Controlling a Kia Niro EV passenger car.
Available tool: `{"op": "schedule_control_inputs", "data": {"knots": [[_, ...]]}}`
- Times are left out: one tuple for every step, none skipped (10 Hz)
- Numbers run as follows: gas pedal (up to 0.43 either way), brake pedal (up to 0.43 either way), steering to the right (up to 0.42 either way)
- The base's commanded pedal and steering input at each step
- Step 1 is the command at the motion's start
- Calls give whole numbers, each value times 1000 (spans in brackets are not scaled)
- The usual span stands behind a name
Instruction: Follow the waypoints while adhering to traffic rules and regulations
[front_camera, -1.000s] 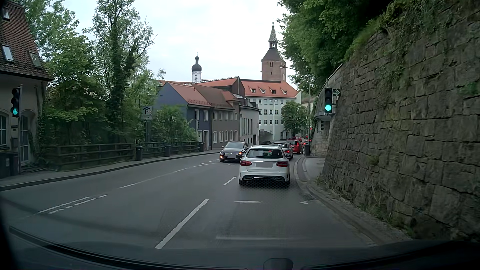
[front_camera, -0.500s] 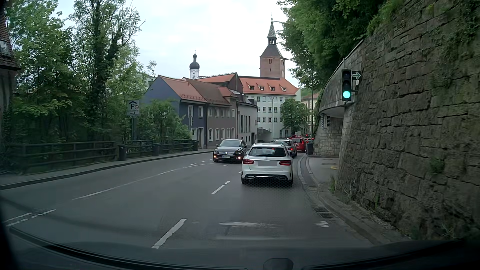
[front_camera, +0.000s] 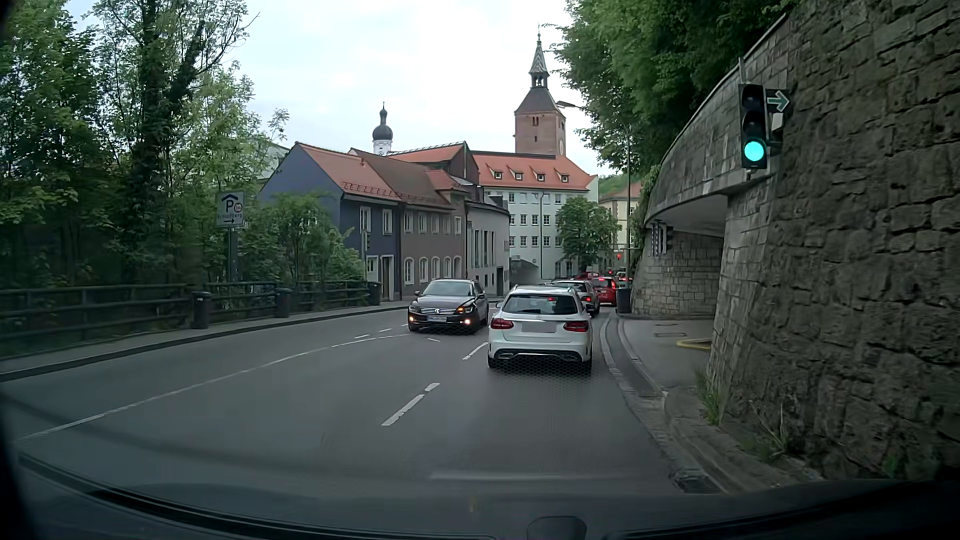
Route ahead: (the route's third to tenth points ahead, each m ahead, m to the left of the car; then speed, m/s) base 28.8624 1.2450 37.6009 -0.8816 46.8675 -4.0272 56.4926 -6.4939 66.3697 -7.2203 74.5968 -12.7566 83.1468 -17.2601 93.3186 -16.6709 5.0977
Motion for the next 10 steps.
{"op": "schedule_control_inputs", "data": {"knots": [[0,0,15],[0,0,16],[0,0,17],[0,0,18],[0,0,20],[0,0,22],[0,6,23],[0,6,24],[0,6,25],[0,6,26]]}}
